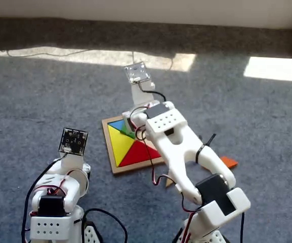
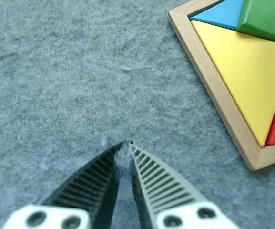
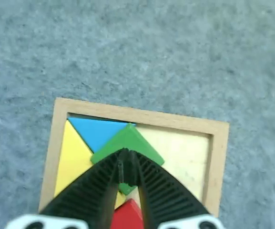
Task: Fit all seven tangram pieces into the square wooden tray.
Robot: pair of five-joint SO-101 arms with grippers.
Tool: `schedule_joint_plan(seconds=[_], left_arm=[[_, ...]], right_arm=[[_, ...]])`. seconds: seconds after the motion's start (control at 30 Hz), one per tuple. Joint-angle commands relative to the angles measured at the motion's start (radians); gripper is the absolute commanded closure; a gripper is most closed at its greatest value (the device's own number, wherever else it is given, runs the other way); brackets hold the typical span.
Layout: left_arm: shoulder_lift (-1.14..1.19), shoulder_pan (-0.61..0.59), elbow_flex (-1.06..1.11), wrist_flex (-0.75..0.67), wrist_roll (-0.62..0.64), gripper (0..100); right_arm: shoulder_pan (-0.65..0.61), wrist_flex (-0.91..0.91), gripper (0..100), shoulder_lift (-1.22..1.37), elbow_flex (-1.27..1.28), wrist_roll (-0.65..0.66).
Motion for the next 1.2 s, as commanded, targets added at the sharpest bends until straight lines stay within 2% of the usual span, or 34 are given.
schedule_joint_plan(seconds=[0.0,0.47,0.67,0.9,1.17], left_arm=[[-0.041,-0.013,0.021,0.000,-0.003,99],[-0.041,-0.013,0.021,0.000,-0.003,99],[-0.041,-0.013,0.021,0.000,-0.003,99],[-0.041,-0.013,0.021,0.000,-0.003,99],[-0.041,-0.013,0.021,0.000,-0.003,99]], right_arm=[[-0.044,-0.107,99.3,0.007,0.036,-0.011],[-0.024,-0.116,99.3,0.088,0.048,-0.005],[-0.024,0.010,99.3,0.088,0.041,-0.005],[-0.021,0.013,99.3,0.090,0.041,-0.005],[-0.061,-0.142,99.3,0.091,0.039,-0.005]])
